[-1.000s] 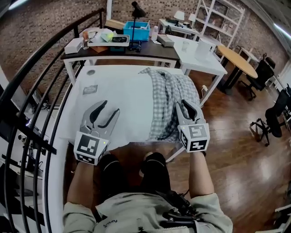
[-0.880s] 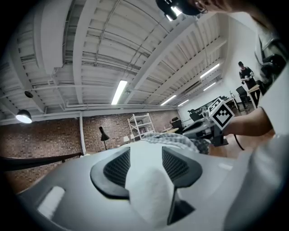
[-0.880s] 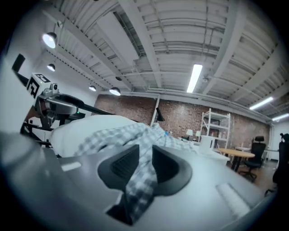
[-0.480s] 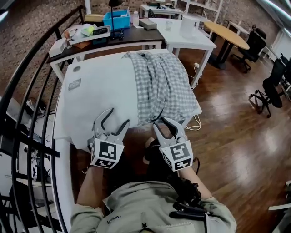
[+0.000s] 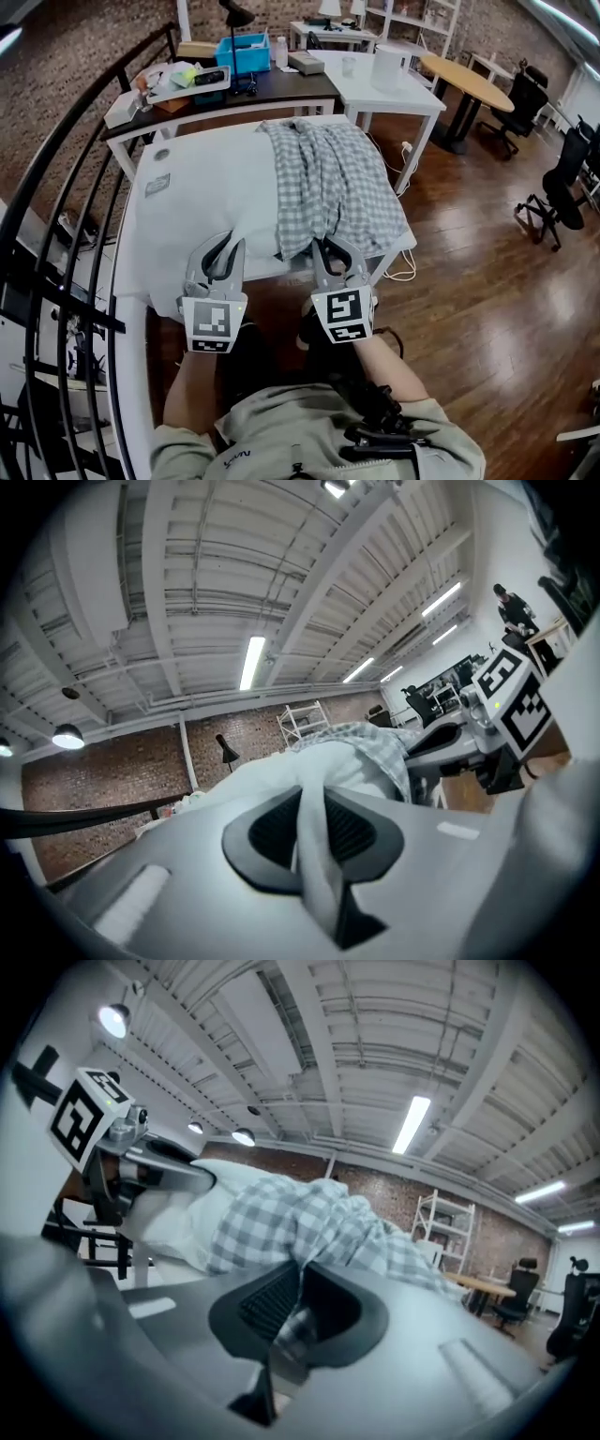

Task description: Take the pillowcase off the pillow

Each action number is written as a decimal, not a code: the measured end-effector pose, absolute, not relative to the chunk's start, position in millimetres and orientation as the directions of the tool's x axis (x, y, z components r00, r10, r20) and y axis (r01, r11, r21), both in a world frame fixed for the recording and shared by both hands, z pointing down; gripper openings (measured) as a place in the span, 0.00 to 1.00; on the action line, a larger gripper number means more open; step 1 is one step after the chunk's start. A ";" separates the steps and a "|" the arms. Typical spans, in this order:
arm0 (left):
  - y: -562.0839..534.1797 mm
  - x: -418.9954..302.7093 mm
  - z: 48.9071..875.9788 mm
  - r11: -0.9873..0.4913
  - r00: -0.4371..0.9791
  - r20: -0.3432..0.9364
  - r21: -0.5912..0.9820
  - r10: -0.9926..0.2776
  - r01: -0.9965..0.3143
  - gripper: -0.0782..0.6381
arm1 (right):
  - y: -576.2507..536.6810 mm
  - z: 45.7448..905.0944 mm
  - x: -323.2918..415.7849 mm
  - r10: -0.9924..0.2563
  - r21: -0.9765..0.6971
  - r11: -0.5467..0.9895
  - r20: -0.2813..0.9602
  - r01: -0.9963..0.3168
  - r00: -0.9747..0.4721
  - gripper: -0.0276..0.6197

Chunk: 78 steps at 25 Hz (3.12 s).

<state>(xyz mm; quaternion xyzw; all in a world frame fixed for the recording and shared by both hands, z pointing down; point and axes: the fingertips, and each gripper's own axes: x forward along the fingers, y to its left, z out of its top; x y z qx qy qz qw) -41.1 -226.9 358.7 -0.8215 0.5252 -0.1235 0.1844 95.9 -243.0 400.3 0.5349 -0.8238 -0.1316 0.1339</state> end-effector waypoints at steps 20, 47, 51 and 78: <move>-230.4 -149.0 339.4 -0.275 0.303 -0.107 -0.217 -0.947 -0.936 0.14 | -259.6 446.9 392.9 -0.961 0.291 -0.153 0.180 -0.944 0.211 0.05; -320.0 -42.0 277.5 -0.492 0.482 0.153 -0.475 -0.863 -0.730 0.44 | -271.8 425.5 99.9 -0.819 0.462 0.559 0.183 -0.688 -0.543 0.05; -358.7 -41.0 345.3 -0.579 0.451 0.381 -0.361 -0.807 -0.731 0.49 | -265.2 423.9 102.2 -0.803 0.430 0.581 0.164 -0.691 -0.573 0.05; -279.0 -38.7 352.6 -0.395 0.473 -0.051 -0.475 -0.880 -0.787 0.13 | -428.0 326.8 49.6 -0.812 0.480 0.579 0.410 -0.658 -0.416 0.08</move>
